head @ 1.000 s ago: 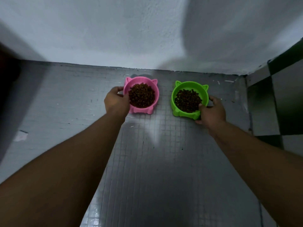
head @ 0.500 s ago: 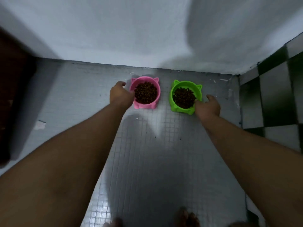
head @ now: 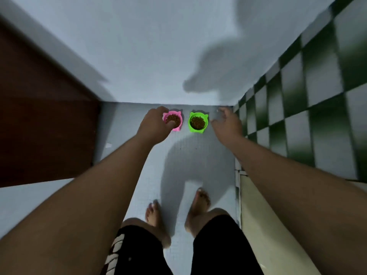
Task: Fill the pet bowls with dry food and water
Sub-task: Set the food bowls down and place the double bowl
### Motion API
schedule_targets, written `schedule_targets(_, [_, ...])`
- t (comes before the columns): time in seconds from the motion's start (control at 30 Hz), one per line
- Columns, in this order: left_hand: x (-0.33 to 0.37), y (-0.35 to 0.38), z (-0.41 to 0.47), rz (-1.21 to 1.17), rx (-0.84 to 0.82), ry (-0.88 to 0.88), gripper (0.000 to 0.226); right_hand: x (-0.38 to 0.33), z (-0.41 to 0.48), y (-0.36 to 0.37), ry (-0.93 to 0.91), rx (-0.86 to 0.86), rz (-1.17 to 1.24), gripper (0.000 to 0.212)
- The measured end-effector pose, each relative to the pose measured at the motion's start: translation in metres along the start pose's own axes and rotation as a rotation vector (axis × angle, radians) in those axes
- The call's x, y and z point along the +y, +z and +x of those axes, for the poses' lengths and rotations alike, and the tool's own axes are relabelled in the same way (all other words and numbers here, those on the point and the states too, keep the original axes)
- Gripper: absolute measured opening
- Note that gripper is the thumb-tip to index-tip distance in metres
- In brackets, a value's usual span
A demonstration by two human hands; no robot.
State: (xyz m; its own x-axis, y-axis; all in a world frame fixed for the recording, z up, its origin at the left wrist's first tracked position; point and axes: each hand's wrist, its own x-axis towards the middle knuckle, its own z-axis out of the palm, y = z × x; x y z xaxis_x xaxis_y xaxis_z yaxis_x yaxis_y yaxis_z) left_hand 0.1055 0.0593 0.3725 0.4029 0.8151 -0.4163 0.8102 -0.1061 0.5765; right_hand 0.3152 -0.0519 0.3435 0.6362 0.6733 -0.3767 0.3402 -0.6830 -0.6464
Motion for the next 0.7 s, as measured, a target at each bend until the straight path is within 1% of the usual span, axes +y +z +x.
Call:
schedule_targets(0.1, [0.036,-0.045,-0.053,-0.022,-0.002,0.071,0.05,-0.034,-0.056,-0.046,-0.046,0.032,0.03,0.05])
schedule_targets(0.23, [0.05,-0.086,-0.107,-0.058,0.036,0.148,0.046,-0.069,-0.124,-0.074,-0.105,0.06,0.069,0.054])
schedule_targets(0.33, [0.046,-0.107,-0.148,-0.064,0.049,0.233,0.042,-0.086,-0.179,-0.076,-0.14,0.103,0.105,0.057])
schedule_targets(0.43, [0.032,-0.122,-0.188,-0.076,0.03,0.3,0.041,-0.098,-0.237,-0.072,-0.127,0.154,0.144,0.058])
schedule_targets(0.57, [0.021,-0.135,-0.244,-0.075,-0.039,0.394,0.04,-0.103,-0.314,-0.06,-0.109,0.27,0.164,0.058])
schedule_targets(0.7, [0.026,-0.133,-0.295,-0.045,-0.117,0.507,0.038,-0.1,-0.382,-0.066,-0.068,0.395,0.178,0.058])
